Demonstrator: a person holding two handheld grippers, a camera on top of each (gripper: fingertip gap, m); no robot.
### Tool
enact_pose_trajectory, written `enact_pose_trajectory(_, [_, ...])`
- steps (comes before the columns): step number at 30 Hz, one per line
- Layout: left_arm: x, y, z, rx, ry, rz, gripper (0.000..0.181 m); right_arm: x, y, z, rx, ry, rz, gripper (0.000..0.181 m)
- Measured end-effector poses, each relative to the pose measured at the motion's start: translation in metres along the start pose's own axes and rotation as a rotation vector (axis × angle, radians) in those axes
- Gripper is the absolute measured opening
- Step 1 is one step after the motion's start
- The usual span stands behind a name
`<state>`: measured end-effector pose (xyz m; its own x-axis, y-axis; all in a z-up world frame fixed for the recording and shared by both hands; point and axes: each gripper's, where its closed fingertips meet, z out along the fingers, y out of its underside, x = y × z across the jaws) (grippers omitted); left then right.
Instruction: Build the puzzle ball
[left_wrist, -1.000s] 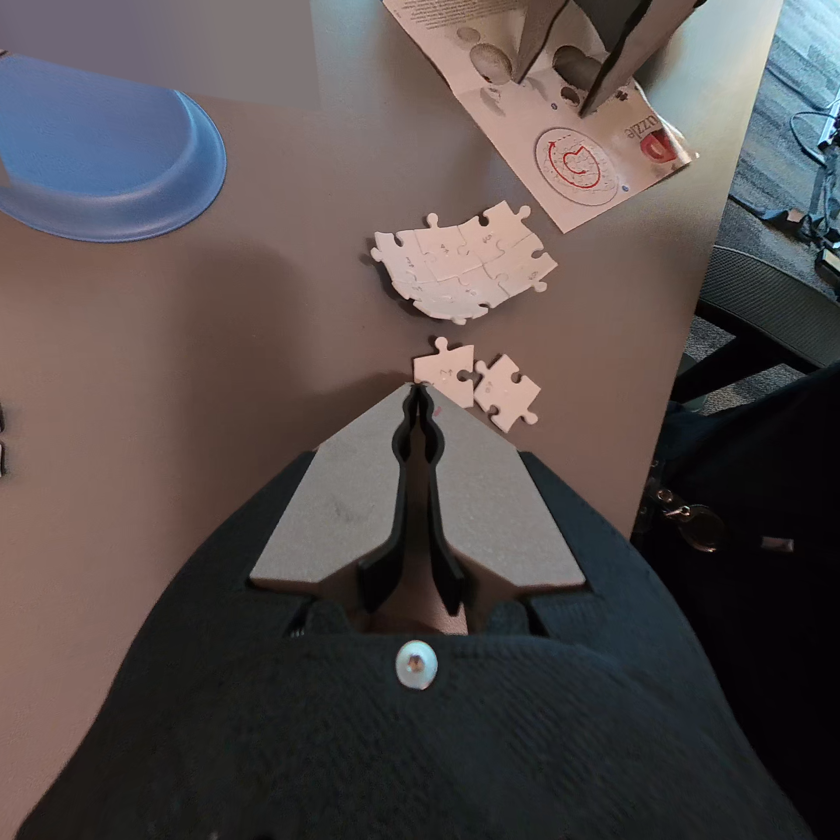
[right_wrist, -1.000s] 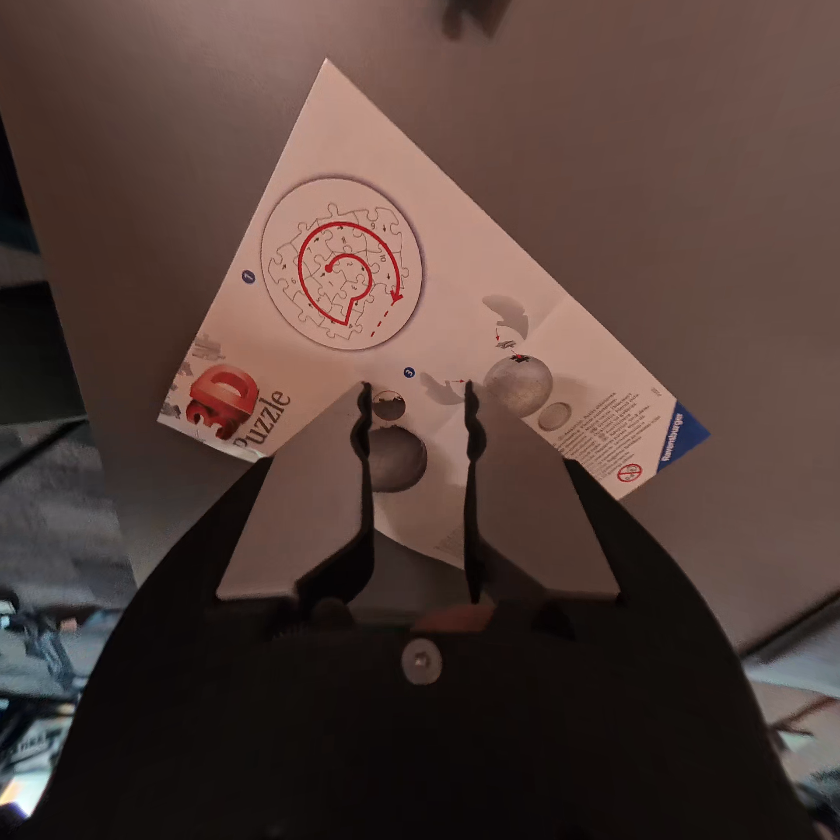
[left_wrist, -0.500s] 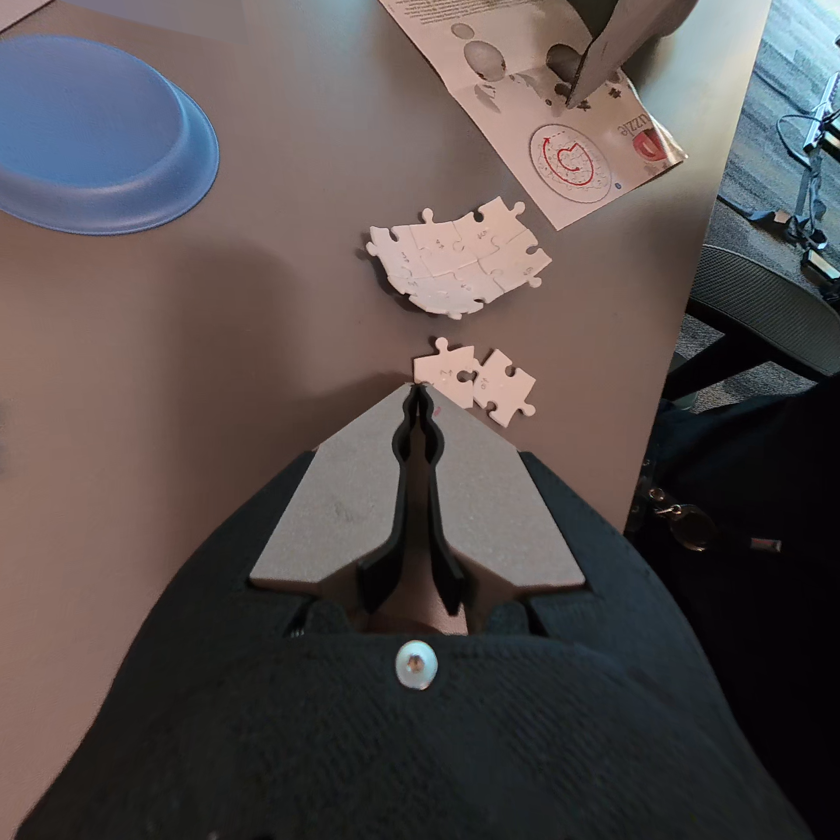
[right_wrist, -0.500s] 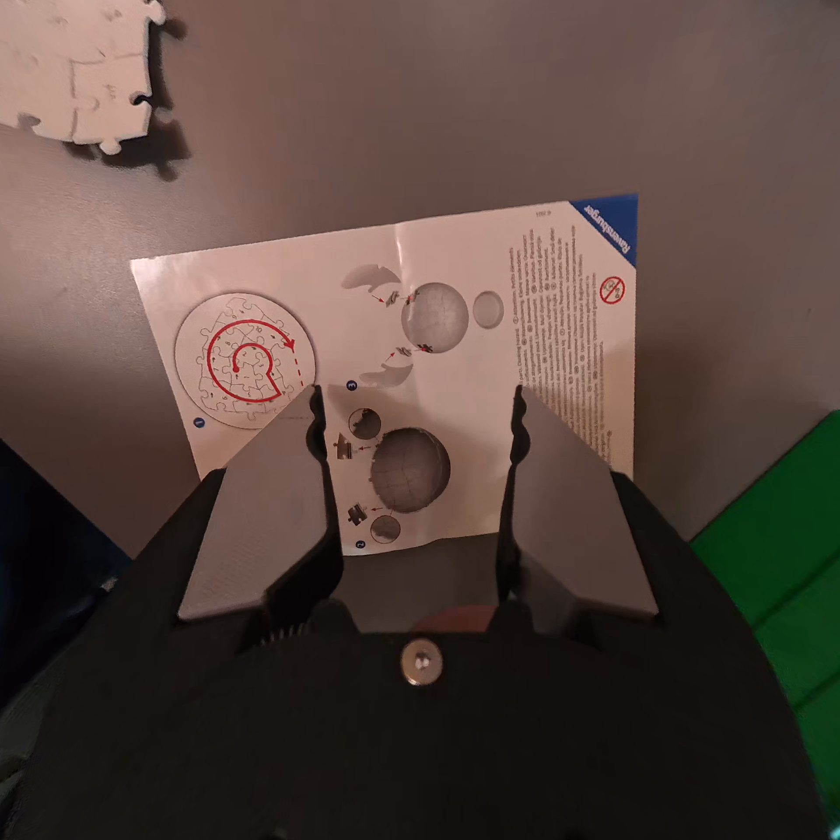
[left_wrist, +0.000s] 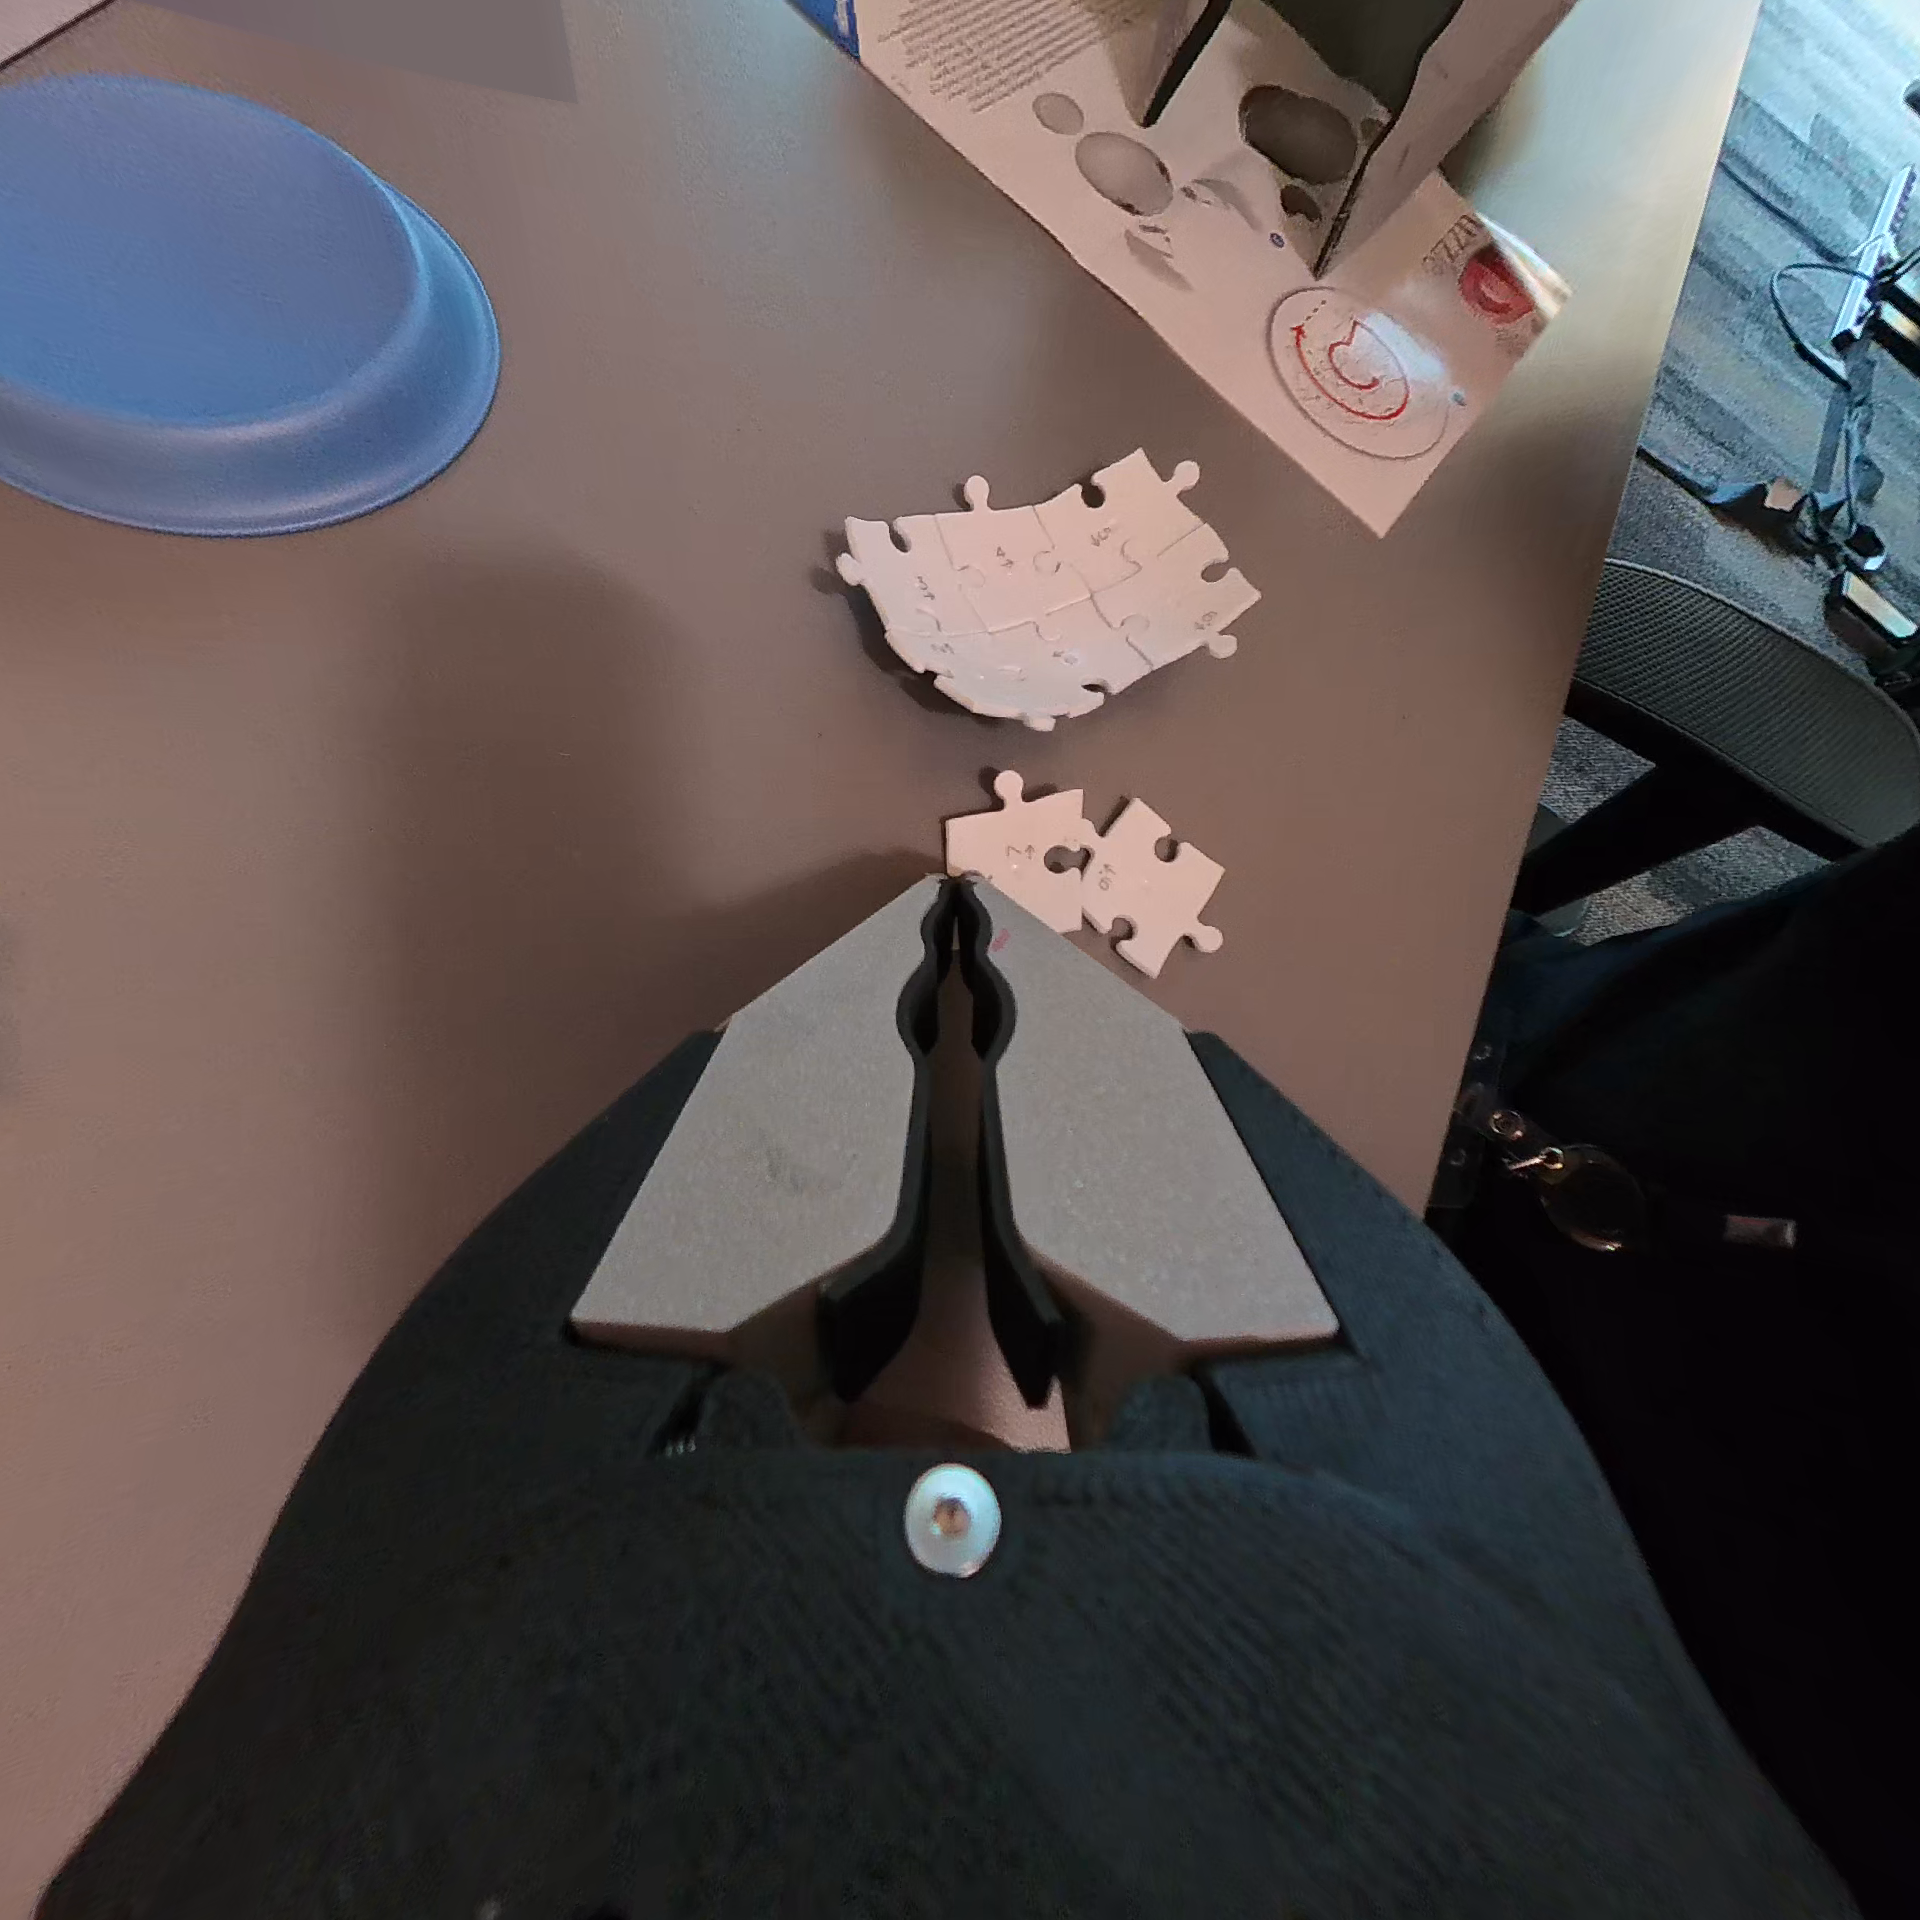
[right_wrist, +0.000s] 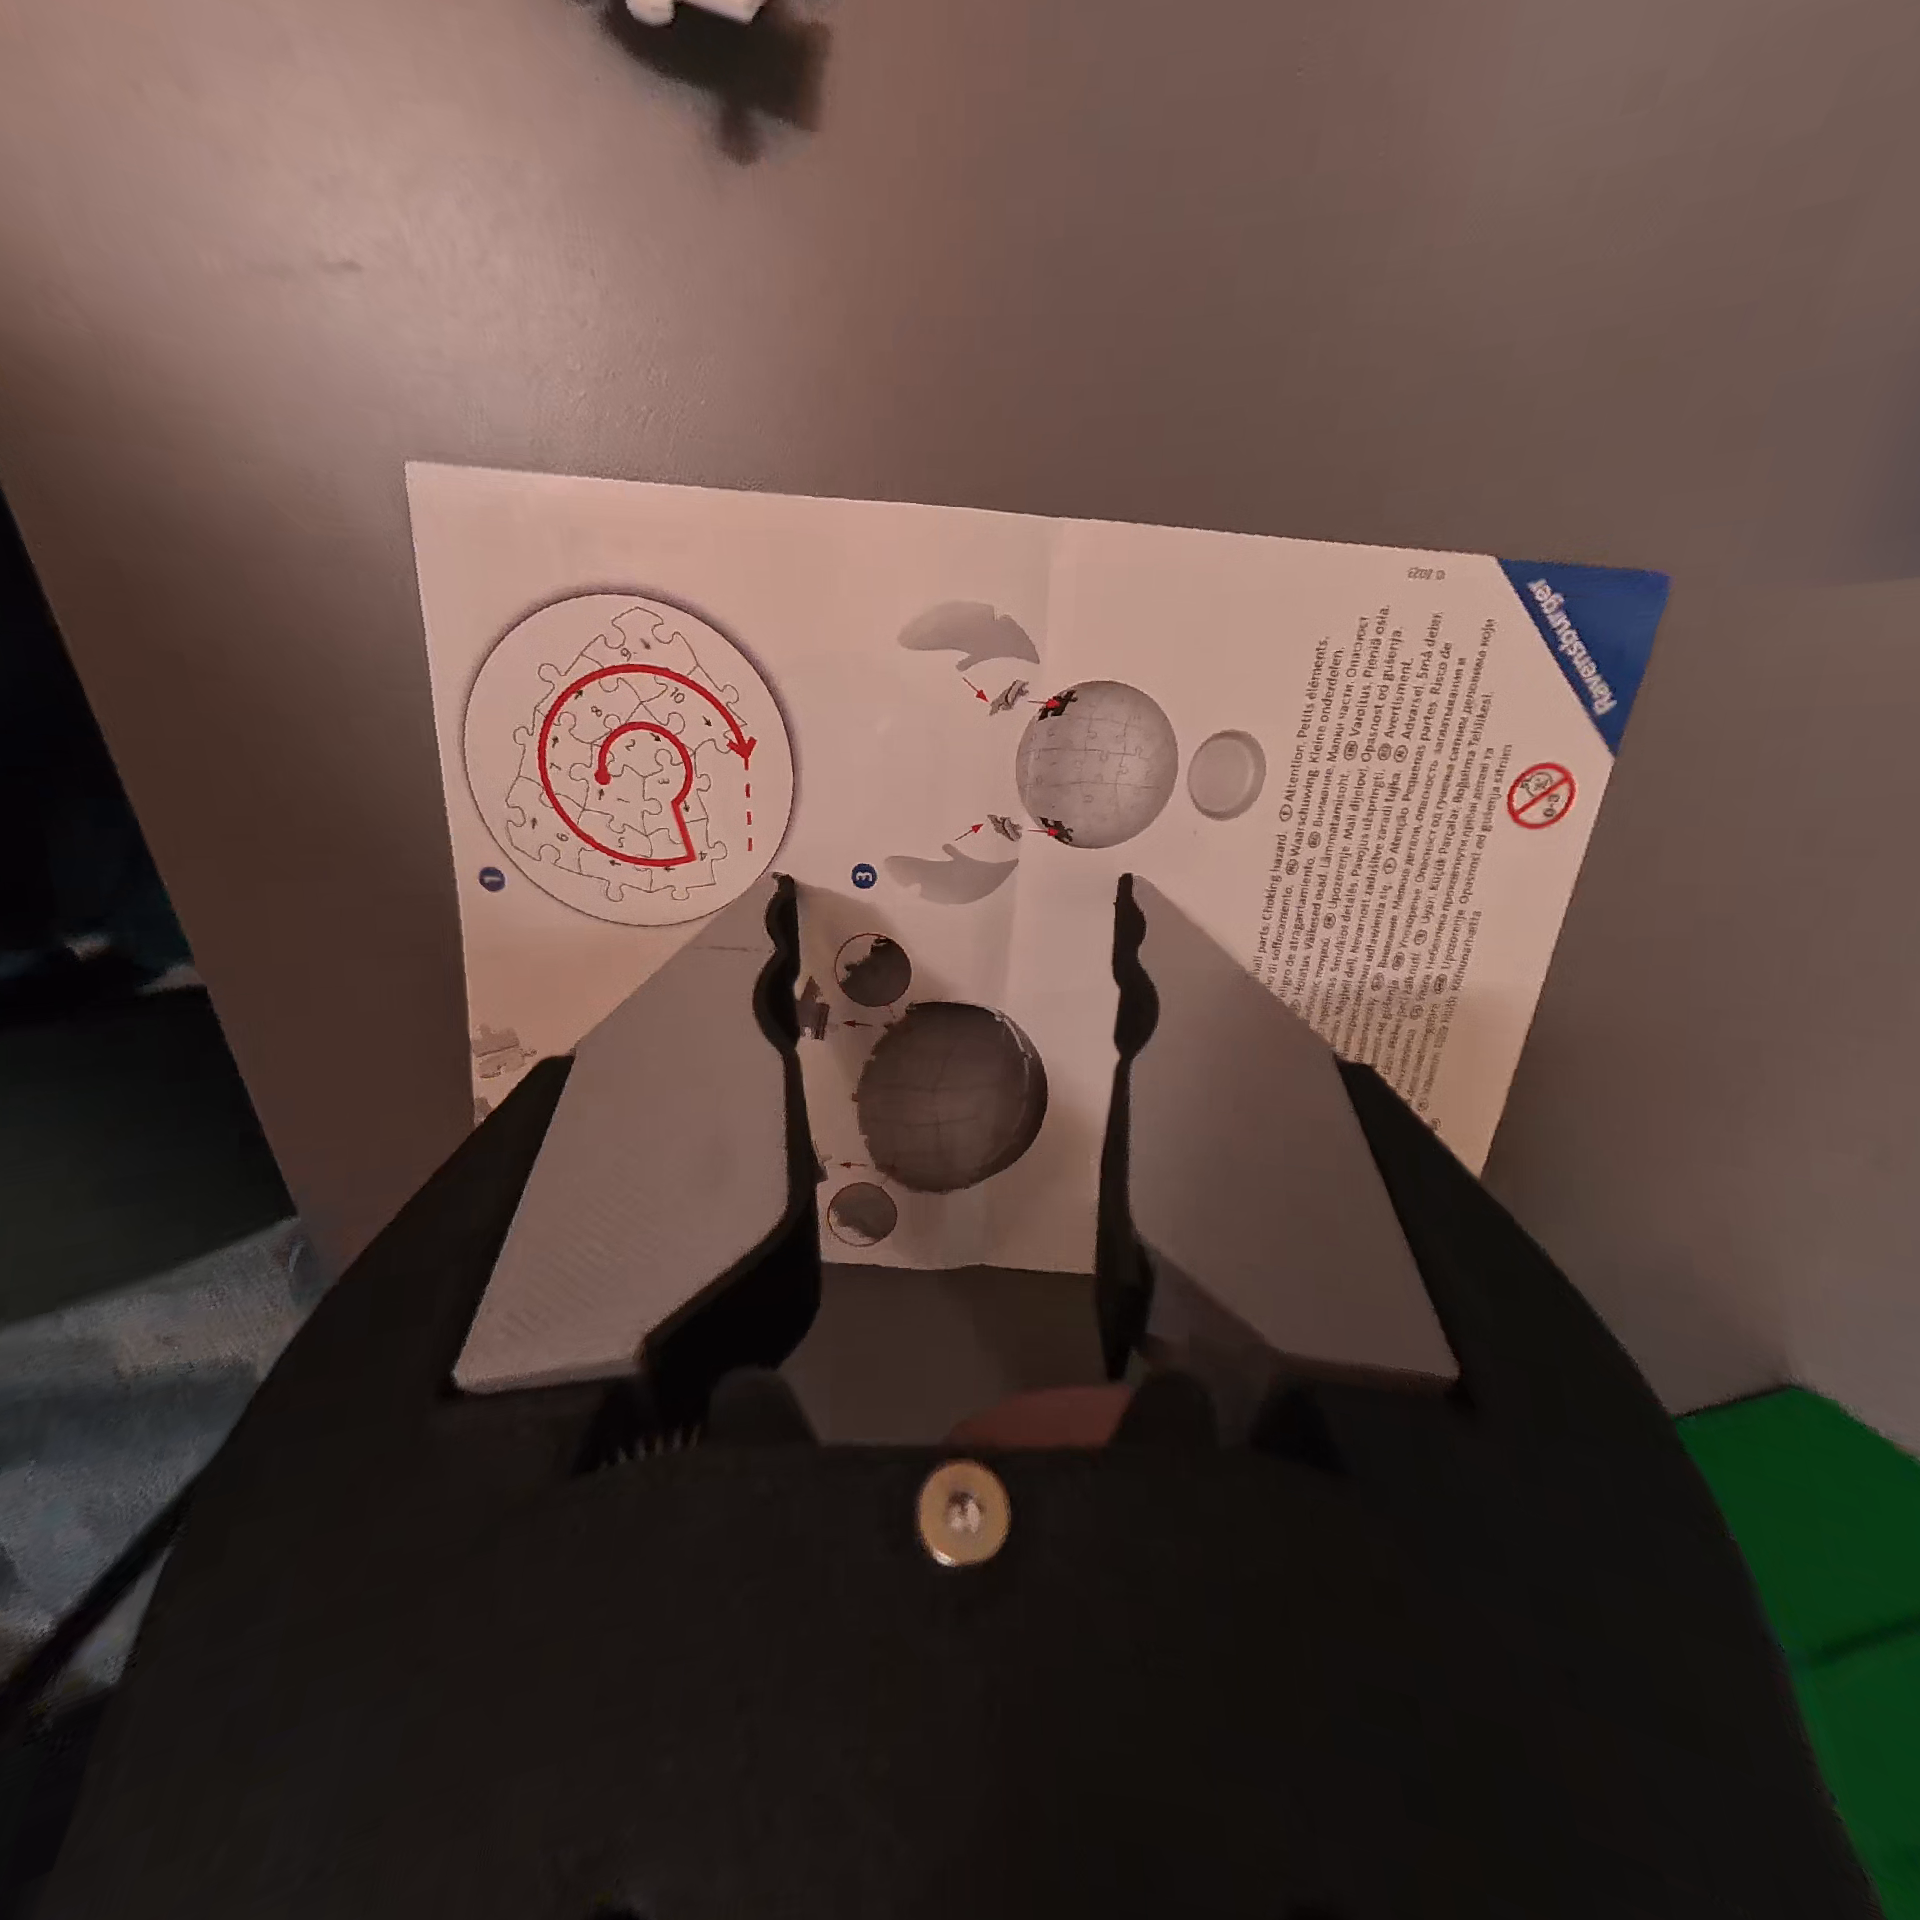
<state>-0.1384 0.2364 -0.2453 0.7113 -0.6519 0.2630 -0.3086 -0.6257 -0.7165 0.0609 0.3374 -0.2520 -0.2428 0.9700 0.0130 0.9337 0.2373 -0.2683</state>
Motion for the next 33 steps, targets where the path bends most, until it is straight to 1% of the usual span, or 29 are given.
enact_pose_trajectory(6, [0.000,0.000,0.000,0.000,0.002,-0.003,0.000,0.002,-0.001,0.000,-0.080,-0.018,-0.074,0.058])
enact_pose_trajectory(9, [0.000,0.000,0.000,0.000,0.002,-0.003,0.000,0.005,-0.006,-0.002,-0.046,0.019,-0.071,0.048])
enact_pose_trajectory(12, [0.000,0.000,0.000,0.000,0.003,-0.004,0.000,0.006,-0.018,-0.008,0.046,0.047,-0.060,0.048])
enact_pose_trajectory(15, [0.000,0.000,0.000,0.000,0.005,-0.005,0.000,0.001,-0.039,-0.015,0.174,0.065,-0.049,0.048])
enact_pose_trajectory(18, [0.000,0.000,0.000,0.000,0.007,-0.008,0.000,-0.003,-0.060,-0.019,0.284,0.110,-0.084,0.046])
enact_pose_trajectory(21, [0.000,0.000,0.000,0.000,0.007,-0.008,0.000,0.003,-0.081,-0.023,0.396,0.183,-0.108,0.044])
enact_pose_trajectory(26, [0.000,0.000,0.000,0.001,0.010,-0.012,0.000,0.019,-0.111,-0.030,0.602,0.225,-0.089,0.036])
enact_pose_trajectory(29, [0.000,0.000,0.000,0.000,0.016,-0.019,0.000,0.028,-0.122,-0.035,0.710,0.233,-0.071,0.034])
enact_pose_trajectory(33, [0.000,0.000,0.000,0.000,0.022,-0.026,0.000,0.033,-0.126,-0.042,0.807,0.247,-0.041,0.028])
